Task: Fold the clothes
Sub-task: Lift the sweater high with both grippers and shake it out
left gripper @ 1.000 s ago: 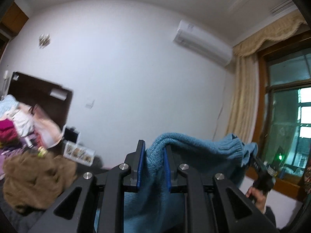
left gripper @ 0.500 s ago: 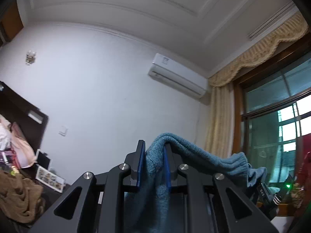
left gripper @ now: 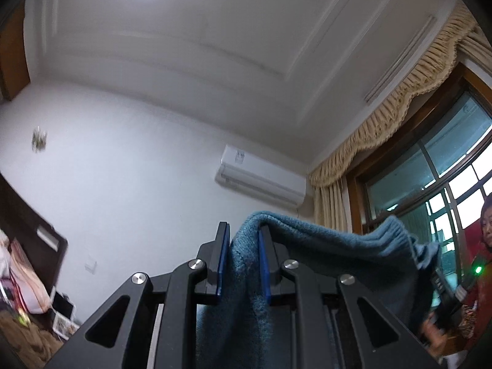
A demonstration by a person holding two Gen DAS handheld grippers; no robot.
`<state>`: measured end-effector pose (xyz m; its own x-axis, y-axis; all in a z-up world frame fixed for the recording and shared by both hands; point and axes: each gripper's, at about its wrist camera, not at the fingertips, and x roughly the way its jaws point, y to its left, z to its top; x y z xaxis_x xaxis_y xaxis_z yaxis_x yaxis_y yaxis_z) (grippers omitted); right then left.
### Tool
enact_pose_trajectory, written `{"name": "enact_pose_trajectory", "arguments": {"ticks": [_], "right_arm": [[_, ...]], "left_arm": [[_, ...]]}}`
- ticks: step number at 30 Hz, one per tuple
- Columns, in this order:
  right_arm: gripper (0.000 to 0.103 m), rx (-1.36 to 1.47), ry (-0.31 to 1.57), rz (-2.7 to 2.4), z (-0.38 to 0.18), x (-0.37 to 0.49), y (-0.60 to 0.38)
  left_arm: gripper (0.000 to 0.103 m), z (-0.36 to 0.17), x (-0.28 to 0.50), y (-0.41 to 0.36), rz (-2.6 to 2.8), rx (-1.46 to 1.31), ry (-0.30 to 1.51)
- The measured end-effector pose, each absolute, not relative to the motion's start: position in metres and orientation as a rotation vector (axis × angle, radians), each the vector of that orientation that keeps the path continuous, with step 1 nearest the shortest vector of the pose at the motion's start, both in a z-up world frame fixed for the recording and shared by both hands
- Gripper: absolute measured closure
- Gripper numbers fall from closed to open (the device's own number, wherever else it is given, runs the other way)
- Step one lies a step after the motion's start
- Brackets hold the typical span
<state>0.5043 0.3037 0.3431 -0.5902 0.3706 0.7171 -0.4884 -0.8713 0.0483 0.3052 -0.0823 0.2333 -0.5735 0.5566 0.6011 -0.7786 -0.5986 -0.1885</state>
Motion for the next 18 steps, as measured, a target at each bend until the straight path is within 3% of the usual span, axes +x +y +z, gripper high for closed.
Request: {"name": "enact_pose_trajectory", "arguments": {"ticks": [6,18], "right_arm": [[0.089,0.953,-0.340,2.376,0.362,0.498,0.297],[0.089,0.609,-0.212,2.424,0.296,0.412,0.373]], "left_arm": [[0.083,0.235,0.287,-0.070,2.209,0.598,-0.556],[0.083,0.201,0.201,0.019,2.348,0.263,-0.407]]}}
